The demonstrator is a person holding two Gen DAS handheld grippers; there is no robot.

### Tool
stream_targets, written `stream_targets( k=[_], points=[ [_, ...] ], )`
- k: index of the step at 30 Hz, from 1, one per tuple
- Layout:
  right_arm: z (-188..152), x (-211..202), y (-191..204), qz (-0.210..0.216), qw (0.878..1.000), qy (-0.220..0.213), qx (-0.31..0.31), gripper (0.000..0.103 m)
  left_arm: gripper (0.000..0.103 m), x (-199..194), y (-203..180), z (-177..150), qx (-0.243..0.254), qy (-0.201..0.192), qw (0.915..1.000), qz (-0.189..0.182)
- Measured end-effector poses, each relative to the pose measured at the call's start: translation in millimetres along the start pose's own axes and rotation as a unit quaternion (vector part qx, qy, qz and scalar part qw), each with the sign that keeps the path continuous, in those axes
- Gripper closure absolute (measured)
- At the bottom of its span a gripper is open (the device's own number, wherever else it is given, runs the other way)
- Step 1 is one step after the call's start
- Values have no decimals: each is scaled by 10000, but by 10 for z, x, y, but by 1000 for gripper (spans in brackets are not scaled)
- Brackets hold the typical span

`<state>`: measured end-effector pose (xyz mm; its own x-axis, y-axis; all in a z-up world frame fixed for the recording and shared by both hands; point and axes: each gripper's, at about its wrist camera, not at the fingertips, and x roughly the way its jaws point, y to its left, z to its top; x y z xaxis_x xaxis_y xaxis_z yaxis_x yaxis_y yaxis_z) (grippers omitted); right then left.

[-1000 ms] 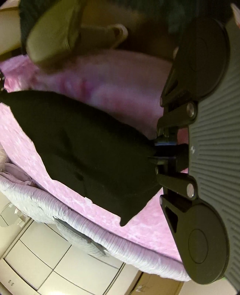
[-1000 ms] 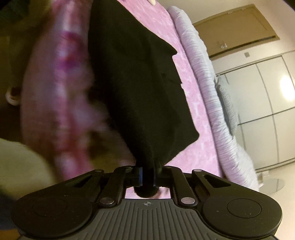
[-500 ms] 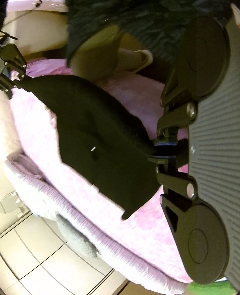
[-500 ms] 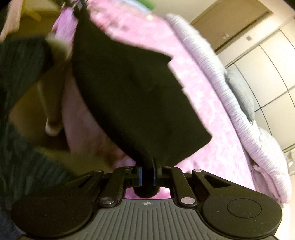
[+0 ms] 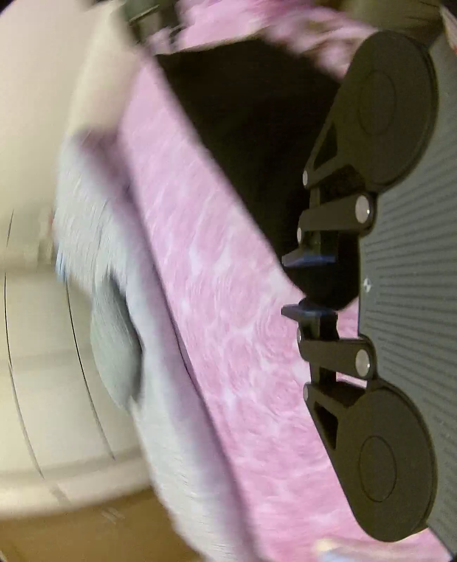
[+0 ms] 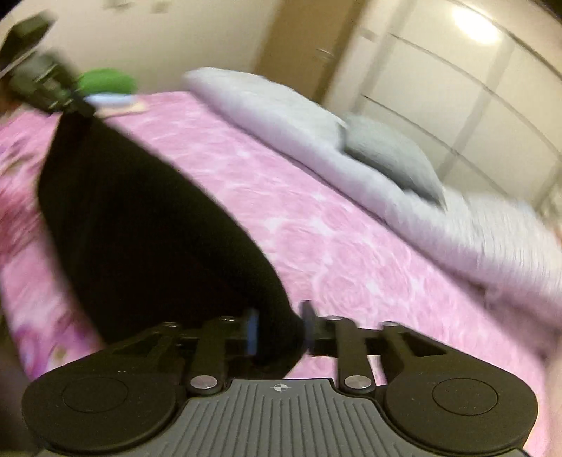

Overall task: Fold clothes
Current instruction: 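Lift the gripped end with both grippers and fold it over the bundle, then lay the folded end down and press it flat with both grippers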

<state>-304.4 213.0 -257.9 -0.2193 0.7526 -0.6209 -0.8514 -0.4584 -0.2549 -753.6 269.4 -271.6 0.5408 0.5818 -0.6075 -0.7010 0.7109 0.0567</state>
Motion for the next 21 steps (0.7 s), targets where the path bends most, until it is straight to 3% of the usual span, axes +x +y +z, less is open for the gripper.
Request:
stream_targets(
  k=[3,5,8,11,12,16,21],
  points=[
    [-49,256,-291,317,9947,137,971,55,75,283,284,-115,-891,141,9958,-154],
    [-191,445,-388,521,9871,300,1485,55,73,449,455,-298,-1518,305,9872,-390],
    [-385,677,-556,797,9715,589,2154,55,73,606,692,-627,-2483,521,9637,-836],
    [-571,842,-682,1036,9508,652,2845,55,71,723,840,-880,-3335,510,9341,-1164],
    [-638,852,-734,1078,9438,620,3061,55,70,773,858,-910,-3483,495,9281,-1217],
    [-747,948,-882,1112,9243,399,3628,55,70,954,872,-942,-3697,483,9195,-1247],
    [-790,1129,-1026,1176,9034,67,4124,55,71,1135,811,-927,-3443,506,9316,-1046]
  ],
)
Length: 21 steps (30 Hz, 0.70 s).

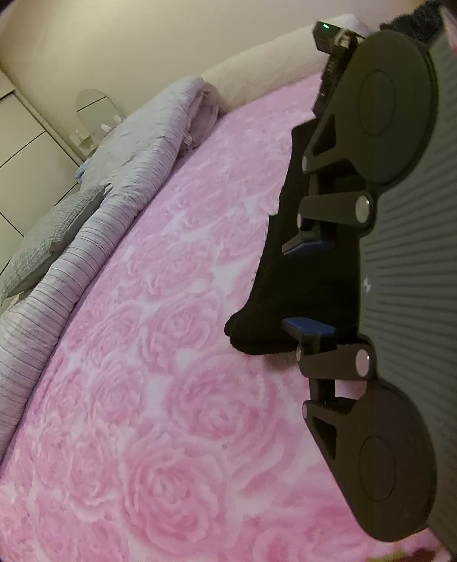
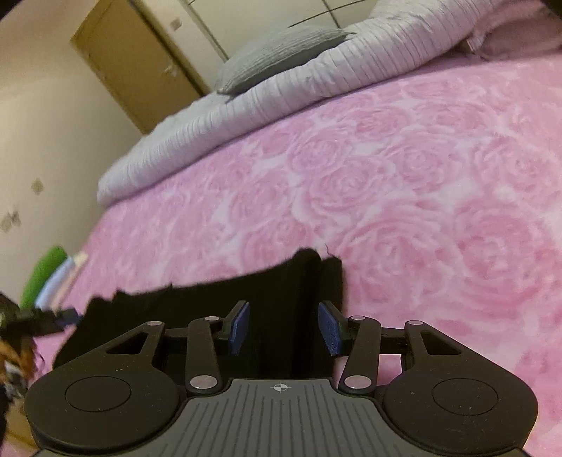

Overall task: Fold clothes
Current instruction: 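Lay the folded end down and press it flat with both grippers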

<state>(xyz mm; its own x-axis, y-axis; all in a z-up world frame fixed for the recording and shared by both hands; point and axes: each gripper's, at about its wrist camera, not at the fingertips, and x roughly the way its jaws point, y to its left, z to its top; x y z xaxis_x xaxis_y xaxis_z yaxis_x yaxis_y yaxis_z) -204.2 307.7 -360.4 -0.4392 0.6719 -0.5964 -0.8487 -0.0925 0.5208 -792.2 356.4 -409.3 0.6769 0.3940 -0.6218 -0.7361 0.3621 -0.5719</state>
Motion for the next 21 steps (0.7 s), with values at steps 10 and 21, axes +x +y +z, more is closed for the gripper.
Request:
stream_targets(
  k=[10,21],
  points=[
    [11,395,113,-148,9992,-58,-361,94,100,78,-115,-15,792,-107,9967,132],
    [-45,76,393,-682,9864,-869,-1220,94,103,233,-387,269,1478,-586,9867,348]
  ],
)
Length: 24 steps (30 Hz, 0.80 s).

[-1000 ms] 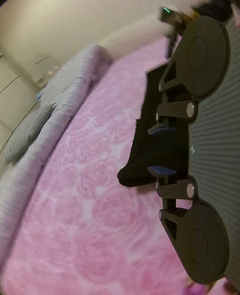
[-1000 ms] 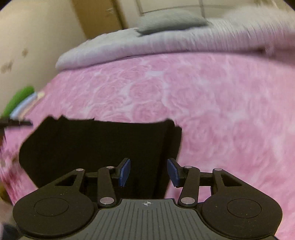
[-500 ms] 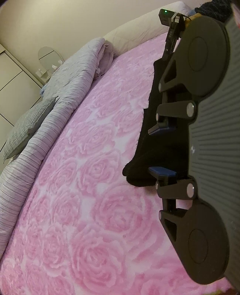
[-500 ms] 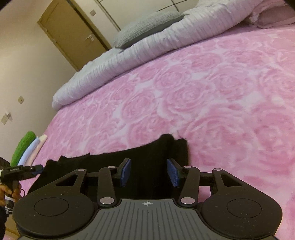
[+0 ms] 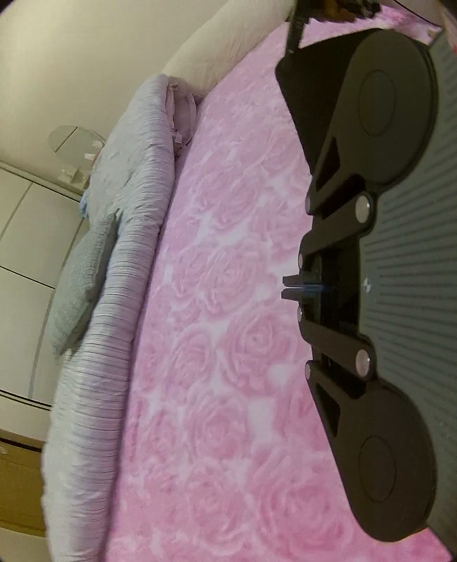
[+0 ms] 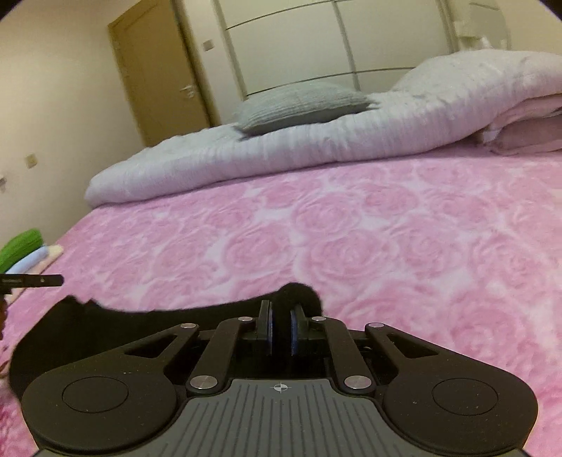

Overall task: Fold clothes
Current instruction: 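Lay the folded end down and press it flat with both grippers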

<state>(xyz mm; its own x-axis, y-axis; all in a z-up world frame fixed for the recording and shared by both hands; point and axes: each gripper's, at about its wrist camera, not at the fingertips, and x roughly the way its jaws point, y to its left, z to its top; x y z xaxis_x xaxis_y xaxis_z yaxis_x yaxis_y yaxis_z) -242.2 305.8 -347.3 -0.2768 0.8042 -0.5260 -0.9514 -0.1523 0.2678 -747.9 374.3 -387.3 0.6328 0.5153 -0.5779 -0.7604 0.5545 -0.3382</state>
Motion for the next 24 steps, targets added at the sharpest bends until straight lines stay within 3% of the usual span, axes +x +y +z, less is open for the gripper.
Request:
stream_targets(
  k=[2,5,10,15,16,17,24],
  points=[
    [-57,89,-41,-65,9996,235,117,94,98,6,55,-35,-271,103,9996,-23],
    [-163,168,-182,95,9973,521,509,94,78,-130,221,-124,-840,110,9964,-47],
    [-188,137,-442,626,9856,463,1501,89,70,-270,475,-196,-1541,216,9878,-68],
    [-120,325,-480,631,9794,696,1788,89,73,55,370,-221,-1528,699,9858,-64],
    [-133,359,-497,654,9768,706,1915,89,76,99,343,-232,-1449,666,9872,-14],
    [-138,368,-501,648,9759,665,1977,89,91,116,320,-237,-1346,582,9892,-3],
    [-4,-15,-342,626,9900,-117,1260,95,94,-115,179,-164,-611,-106,9976,-307]
  ],
)
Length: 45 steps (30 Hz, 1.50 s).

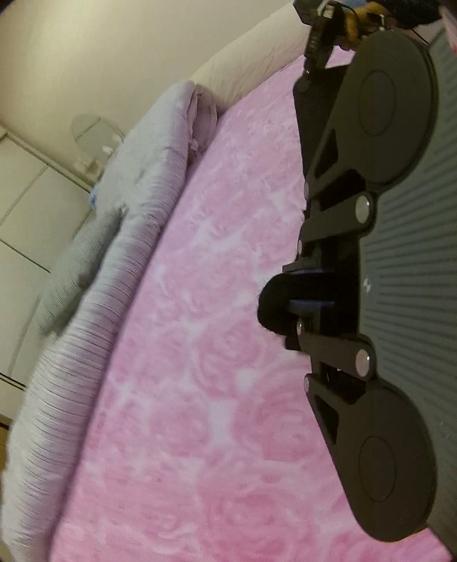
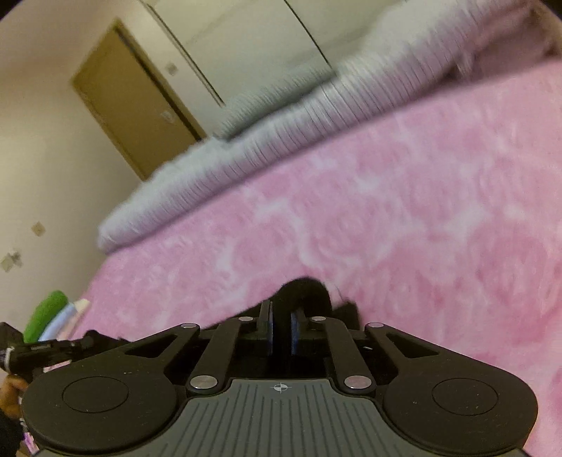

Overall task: Fold clothes
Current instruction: 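Lay the folded end down and press it flat with both grippers, then open both grippers and pull them back from the cardigan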

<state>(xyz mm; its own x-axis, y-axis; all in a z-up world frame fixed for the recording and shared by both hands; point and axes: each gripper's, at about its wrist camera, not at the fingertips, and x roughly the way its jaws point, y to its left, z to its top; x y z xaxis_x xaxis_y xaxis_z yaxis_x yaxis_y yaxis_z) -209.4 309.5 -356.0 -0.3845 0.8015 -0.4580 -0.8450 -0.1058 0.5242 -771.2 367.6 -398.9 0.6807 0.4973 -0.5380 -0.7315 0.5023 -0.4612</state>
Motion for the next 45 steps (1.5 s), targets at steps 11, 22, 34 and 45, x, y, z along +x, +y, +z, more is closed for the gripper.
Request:
stream_targets(
  k=[11,22,34,45],
  points=[
    [-109,343,-166,-831,9950,539,112,93,85,335,71,-108,286,258,9972,643],
    [-356,-404,760,-1532,9796,-39,-1298,60,87,-385,-795,-360,1255,0,9899,656],
    [-1285,-59,624,-2066,9560,173,-2075,60,100,-149,-364,-826,1321,280,9826,1275],
    [-1288,-541,1073,-1888,9707,-295,-1458,52,91,-861,-879,-1071,902,-36,9839,1541]
  ],
)
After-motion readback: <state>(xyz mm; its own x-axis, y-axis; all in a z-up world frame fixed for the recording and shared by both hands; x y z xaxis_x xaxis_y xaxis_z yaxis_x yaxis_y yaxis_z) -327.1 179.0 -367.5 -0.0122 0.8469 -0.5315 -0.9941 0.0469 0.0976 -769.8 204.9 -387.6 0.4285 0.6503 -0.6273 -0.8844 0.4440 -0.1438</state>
